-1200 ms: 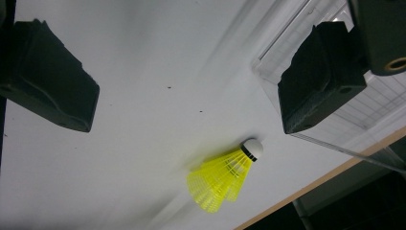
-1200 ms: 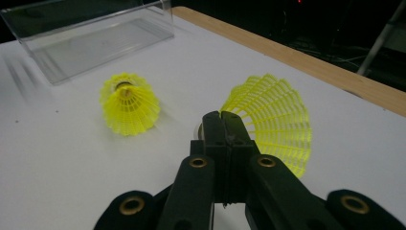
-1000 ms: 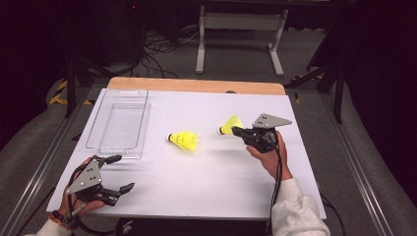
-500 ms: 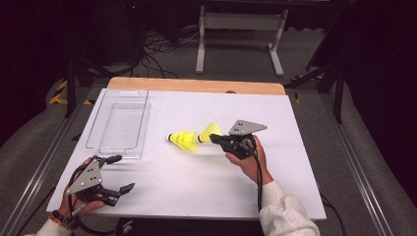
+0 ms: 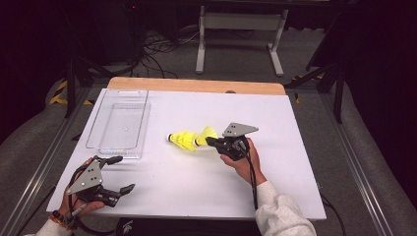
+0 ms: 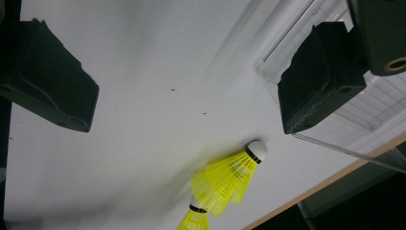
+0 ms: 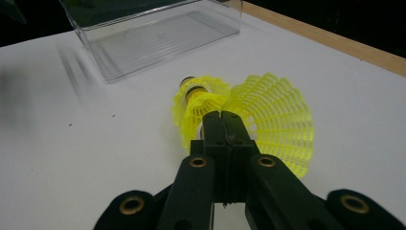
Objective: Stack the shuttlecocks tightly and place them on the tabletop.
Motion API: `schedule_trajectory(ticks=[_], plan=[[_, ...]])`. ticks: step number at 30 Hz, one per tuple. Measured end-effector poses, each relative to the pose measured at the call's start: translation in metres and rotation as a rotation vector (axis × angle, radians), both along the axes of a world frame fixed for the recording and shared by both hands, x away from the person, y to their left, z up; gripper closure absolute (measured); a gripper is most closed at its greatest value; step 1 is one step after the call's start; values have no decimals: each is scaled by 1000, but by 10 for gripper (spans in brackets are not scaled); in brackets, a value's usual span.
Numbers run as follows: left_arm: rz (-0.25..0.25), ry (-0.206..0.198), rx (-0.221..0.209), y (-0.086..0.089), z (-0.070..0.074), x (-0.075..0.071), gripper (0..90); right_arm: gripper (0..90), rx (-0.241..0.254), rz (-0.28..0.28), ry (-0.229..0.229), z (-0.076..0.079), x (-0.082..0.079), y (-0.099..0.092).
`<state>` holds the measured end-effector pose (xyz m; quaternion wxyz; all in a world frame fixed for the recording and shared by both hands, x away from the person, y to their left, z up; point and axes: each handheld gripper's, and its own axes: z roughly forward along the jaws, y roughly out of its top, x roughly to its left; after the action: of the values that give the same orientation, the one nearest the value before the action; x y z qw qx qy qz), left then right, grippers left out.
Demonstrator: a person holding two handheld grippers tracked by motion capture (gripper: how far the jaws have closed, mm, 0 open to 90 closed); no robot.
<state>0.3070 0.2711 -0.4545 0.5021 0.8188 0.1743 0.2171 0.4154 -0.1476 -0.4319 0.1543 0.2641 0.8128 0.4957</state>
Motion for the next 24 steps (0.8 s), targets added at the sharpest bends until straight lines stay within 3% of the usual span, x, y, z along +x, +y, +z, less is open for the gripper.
schedule_trajectory(ticks=[5, 8, 13, 24], plan=[[-2, -1, 2, 1, 0, 0, 72, 900, 45, -10, 6, -5, 8, 2], [-4, -1, -3, 1, 0, 0, 72, 900, 48, -19, 10, -9, 11, 6], [-9, 2, 2, 0, -1, 0, 73, 900, 40, -37, 21, -16, 16, 12], [-13, 2, 5, 0, 0, -1, 73, 892, 12, -22, 77, -27, 18, 13]])
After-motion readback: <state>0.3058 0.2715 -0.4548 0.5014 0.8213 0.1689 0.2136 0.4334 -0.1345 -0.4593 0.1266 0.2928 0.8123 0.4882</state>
